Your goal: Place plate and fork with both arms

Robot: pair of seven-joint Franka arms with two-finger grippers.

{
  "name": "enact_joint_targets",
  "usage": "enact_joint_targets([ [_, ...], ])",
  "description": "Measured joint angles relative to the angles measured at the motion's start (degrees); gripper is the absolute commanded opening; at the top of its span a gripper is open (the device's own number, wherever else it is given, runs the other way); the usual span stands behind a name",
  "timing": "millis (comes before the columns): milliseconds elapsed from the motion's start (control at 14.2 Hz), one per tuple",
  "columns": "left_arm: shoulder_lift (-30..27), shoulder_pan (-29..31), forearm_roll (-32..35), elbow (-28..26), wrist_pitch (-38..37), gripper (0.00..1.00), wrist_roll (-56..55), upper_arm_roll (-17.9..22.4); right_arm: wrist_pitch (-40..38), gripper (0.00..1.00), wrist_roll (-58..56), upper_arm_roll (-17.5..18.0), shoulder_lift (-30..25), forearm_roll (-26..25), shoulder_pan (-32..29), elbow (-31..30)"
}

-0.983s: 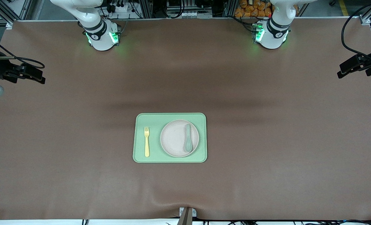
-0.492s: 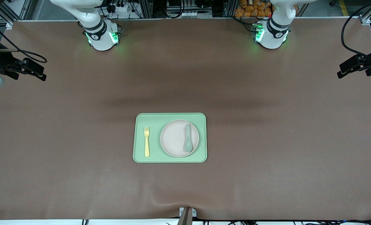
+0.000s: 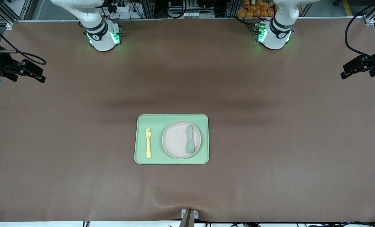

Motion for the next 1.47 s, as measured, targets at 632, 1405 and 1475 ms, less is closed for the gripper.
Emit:
enact_joint_targets([
  [632, 0.79, -0.06, 0.0, -0.01, 0.96, 1.0, 0.0, 0.0, 0.63, 1.0, 0.0, -0.01, 0.0, 0.0, 0.46, 0.0],
  [1405, -1.58, -0.16, 0.0, 0.44, -0.14, 1.0, 0.02, -1.41, 0.78, 1.0, -0.03, -0.95, 0.0, 0.0, 0.52, 0.0],
  [1475, -1.89, -0.17, 0.0, 0.67, -0.22, 1.0, 0.02, -1.73, 0.79, 1.0, -0.04, -0.97, 0.0, 0.01, 0.54, 0.0],
])
